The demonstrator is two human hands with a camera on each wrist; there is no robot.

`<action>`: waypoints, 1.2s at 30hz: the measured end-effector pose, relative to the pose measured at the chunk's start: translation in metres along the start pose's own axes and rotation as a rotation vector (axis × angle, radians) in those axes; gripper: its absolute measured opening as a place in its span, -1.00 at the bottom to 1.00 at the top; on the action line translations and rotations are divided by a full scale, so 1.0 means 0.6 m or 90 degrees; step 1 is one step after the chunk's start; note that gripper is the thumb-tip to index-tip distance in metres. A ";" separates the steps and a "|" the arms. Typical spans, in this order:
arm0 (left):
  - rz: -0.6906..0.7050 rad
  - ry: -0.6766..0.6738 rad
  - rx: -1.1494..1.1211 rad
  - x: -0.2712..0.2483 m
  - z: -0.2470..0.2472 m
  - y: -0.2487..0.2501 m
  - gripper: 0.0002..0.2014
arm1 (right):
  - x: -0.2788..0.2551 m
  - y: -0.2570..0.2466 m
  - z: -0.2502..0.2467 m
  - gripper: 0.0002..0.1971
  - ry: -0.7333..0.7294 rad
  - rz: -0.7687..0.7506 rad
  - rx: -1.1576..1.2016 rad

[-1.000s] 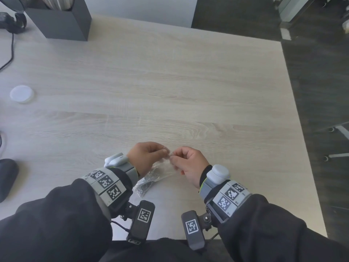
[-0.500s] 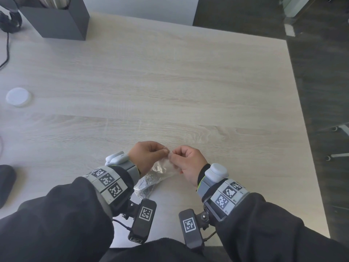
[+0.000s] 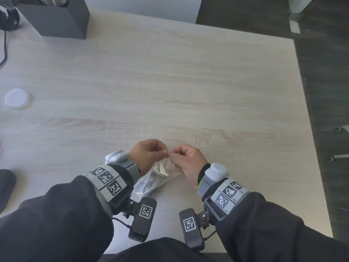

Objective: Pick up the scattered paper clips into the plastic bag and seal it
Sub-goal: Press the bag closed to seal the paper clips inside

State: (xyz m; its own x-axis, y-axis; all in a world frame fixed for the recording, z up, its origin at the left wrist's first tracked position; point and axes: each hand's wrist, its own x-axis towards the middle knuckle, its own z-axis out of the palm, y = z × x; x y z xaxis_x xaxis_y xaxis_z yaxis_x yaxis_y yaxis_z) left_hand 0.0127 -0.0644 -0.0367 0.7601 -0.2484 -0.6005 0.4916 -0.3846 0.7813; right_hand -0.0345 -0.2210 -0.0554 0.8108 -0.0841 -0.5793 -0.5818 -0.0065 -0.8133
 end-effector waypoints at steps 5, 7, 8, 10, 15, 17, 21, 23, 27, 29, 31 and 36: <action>-0.010 0.006 0.020 0.006 -0.002 0.004 -0.83 | 0.008 -0.003 0.003 -0.92 -0.004 -0.004 -0.016; -0.012 0.013 0.024 0.008 -0.003 0.006 -0.86 | 0.009 -0.008 0.003 -0.89 -0.009 -0.010 -0.026; -0.012 0.017 0.028 0.008 -0.003 0.007 -0.88 | 0.009 -0.009 0.003 -0.89 -0.010 -0.014 -0.026; -0.016 0.018 0.029 0.010 -0.005 0.006 -0.92 | 0.012 -0.009 0.004 -0.92 -0.010 -0.016 -0.024; -0.003 0.016 0.025 0.018 -0.017 -0.003 -0.85 | 0.018 -0.003 0.001 -0.91 -0.011 -0.017 -0.033; 0.004 0.035 0.009 0.021 -0.020 -0.006 -0.83 | 0.018 -0.001 -0.002 -0.89 -0.006 -0.014 -0.031; 0.006 0.028 -0.003 0.021 -0.022 -0.005 -0.83 | 0.021 -0.001 -0.004 -0.90 -0.011 -0.019 -0.051; 0.007 0.033 -0.007 0.020 -0.024 -0.006 -0.83 | 0.022 -0.003 -0.002 -0.85 -0.018 -0.022 -0.060; 0.005 0.047 -0.024 0.018 -0.028 -0.006 -0.84 | 0.020 -0.008 -0.006 -0.85 -0.021 -0.023 -0.053; 0.007 0.060 -0.028 0.017 -0.032 -0.006 -0.85 | 0.020 -0.003 -0.011 -0.85 -0.016 -0.020 -0.088; 0.007 0.066 -0.026 0.014 -0.036 -0.006 -0.87 | 0.020 0.001 -0.014 -0.85 -0.012 -0.015 -0.105; 0.009 0.068 -0.012 0.008 -0.035 -0.006 -0.85 | 0.016 -0.003 -0.014 -0.84 -0.010 -0.024 -0.146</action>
State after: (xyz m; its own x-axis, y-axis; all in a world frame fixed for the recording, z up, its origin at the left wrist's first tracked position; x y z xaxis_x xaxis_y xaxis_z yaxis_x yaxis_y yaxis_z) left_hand 0.0236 -0.0454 -0.0384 0.8076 -0.1574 -0.5683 0.4873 -0.3646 0.7935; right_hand -0.0265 -0.2301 -0.0591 0.8325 -0.0632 -0.5504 -0.5484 -0.2356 -0.8024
